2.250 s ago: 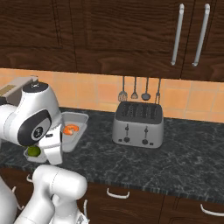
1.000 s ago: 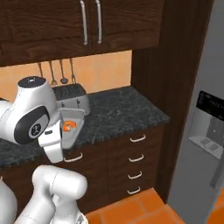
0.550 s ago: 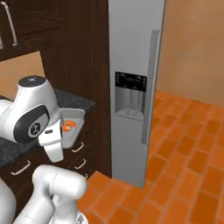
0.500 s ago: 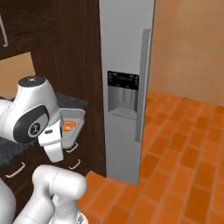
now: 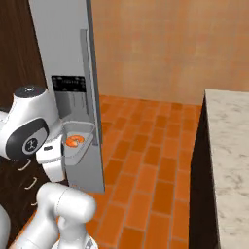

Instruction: Take the meat container that has the shrimp and place it on the second highest rack of the freezer. Then take the vegetable container that has the squash and lime and place it on the highest rack of the freezer.

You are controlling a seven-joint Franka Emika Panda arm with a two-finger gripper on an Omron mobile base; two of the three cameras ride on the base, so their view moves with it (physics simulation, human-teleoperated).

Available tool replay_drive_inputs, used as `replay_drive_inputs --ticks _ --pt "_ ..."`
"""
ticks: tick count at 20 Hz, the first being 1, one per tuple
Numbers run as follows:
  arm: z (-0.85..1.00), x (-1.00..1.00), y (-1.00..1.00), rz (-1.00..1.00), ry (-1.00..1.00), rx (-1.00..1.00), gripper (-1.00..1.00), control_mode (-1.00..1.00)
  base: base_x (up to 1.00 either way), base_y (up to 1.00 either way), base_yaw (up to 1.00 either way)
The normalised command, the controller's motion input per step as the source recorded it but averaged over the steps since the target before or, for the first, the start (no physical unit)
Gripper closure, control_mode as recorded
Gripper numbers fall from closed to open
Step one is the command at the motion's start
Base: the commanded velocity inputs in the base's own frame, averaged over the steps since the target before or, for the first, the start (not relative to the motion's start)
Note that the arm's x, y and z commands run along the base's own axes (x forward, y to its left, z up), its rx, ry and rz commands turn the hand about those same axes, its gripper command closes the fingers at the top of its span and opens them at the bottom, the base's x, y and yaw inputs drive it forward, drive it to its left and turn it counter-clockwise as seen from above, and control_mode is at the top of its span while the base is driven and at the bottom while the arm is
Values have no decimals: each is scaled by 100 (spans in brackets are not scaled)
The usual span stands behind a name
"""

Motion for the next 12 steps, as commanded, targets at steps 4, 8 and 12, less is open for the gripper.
replay_drive_inputs --ticks 4,8,12 --pt "0 0 0 0 0 0 100 100 29 -71 -17" --pt "0 0 0 0 0 0 100 100 78 -18 -16" --pt "0 0 0 0 0 0 100 100 99 -17 0"
